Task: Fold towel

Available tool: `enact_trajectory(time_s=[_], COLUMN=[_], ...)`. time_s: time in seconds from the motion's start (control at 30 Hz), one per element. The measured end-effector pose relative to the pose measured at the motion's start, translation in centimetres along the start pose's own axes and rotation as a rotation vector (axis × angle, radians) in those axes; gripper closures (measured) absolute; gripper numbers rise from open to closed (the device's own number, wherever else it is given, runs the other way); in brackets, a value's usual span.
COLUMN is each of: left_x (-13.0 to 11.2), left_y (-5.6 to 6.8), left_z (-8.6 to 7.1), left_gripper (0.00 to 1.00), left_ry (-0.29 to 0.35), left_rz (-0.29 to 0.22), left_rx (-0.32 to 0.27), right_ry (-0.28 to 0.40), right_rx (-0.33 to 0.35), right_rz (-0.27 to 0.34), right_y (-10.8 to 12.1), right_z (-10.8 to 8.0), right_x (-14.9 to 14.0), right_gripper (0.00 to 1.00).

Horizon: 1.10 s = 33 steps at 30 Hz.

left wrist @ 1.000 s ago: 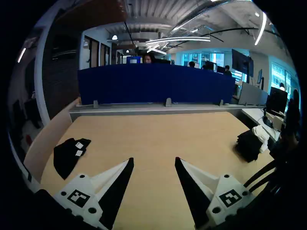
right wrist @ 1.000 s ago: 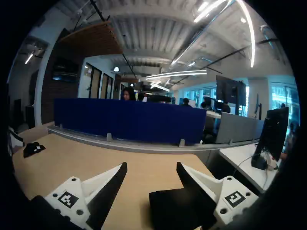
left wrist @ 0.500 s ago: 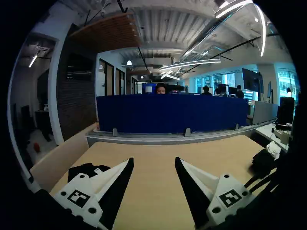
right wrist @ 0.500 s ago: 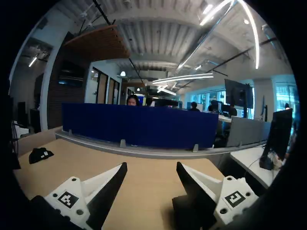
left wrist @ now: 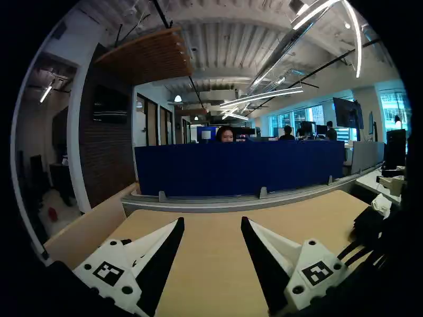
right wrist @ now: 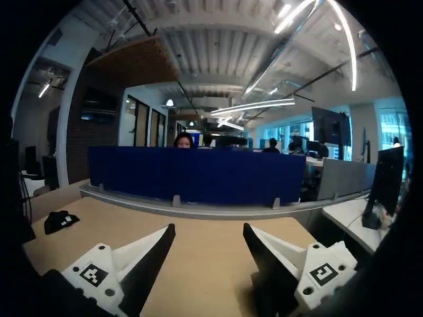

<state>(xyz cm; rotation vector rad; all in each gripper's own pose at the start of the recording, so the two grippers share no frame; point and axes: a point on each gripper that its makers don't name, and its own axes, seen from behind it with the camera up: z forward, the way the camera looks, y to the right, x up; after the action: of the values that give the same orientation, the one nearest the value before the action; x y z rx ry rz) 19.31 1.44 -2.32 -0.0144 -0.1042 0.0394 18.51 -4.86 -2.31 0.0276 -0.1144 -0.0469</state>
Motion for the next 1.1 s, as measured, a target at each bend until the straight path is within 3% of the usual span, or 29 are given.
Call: enact_trajectory(time_s=[0.1,0.37,0.67,1.1], left_x=[0.2,-0.2,-4.1,-8.1], left_y=[-0.3,0.2,-0.3,0.9], left_z=[0.2,0.8,1.7,2.7], left_gripper=[0.21,0.21,0.21,0.21], left_ry=[0.021,0.067,0.084,0.136], left_rz=[0.017,0.036,0.037,0.066], left_rx=[0.012,-0.006,0.000,-0.001], right_ry=[-0.009,-0.013,0.001,0.008], right_rx=[0.008,0.006,-0.005,0.010], right_rz=[0.007,0.017,0.002,-0.010], right_y=[-0.6,-1.4,-2.1,-3.1], right_z=[0.0,-0.3,0.1,1.5], right_x=[0.0,0.5,0.0,-3.0], right_gripper=[0.00,0.00,0.00,0.00])
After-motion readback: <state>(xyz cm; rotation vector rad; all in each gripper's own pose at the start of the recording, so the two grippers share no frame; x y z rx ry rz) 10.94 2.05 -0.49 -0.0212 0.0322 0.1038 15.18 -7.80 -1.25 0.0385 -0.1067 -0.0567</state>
